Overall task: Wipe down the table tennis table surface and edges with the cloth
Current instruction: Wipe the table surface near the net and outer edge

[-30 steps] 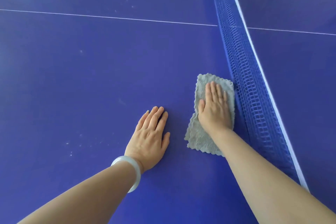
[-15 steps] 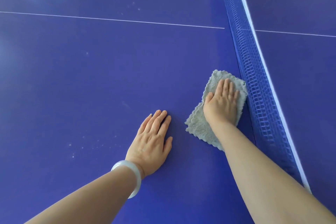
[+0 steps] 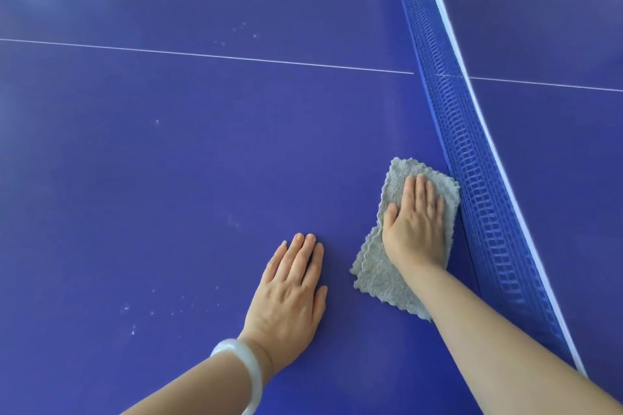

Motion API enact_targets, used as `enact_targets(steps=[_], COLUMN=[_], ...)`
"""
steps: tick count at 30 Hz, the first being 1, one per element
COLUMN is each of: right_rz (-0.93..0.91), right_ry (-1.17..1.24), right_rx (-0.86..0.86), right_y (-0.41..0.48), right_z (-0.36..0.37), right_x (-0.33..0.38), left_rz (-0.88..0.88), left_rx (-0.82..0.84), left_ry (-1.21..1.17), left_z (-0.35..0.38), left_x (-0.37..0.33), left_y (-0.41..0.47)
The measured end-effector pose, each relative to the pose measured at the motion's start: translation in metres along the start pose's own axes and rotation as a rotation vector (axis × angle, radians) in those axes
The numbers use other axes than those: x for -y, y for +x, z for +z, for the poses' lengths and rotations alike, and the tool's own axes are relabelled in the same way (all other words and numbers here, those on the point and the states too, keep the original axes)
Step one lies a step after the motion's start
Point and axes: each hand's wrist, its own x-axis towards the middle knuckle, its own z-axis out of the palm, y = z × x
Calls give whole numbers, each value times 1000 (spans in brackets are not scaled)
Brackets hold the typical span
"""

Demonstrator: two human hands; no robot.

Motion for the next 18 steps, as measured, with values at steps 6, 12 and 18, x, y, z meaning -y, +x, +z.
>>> enact_targets(steps=[6, 12, 18], right_rz=[-2, -17, -77], right_ry=[-12, -28, -13], right_rx=[2, -16, -13], right_y=[30, 45, 89], right_z=[-1, 1, -4], right_x=[4, 2, -1], left_rz=[53, -144, -154], left_rx=[-78, -45, -92], left_ry=[3, 15, 5], left_z=[-13, -15, -11], left_x=[20, 71, 76], left_y=[55, 143, 150])
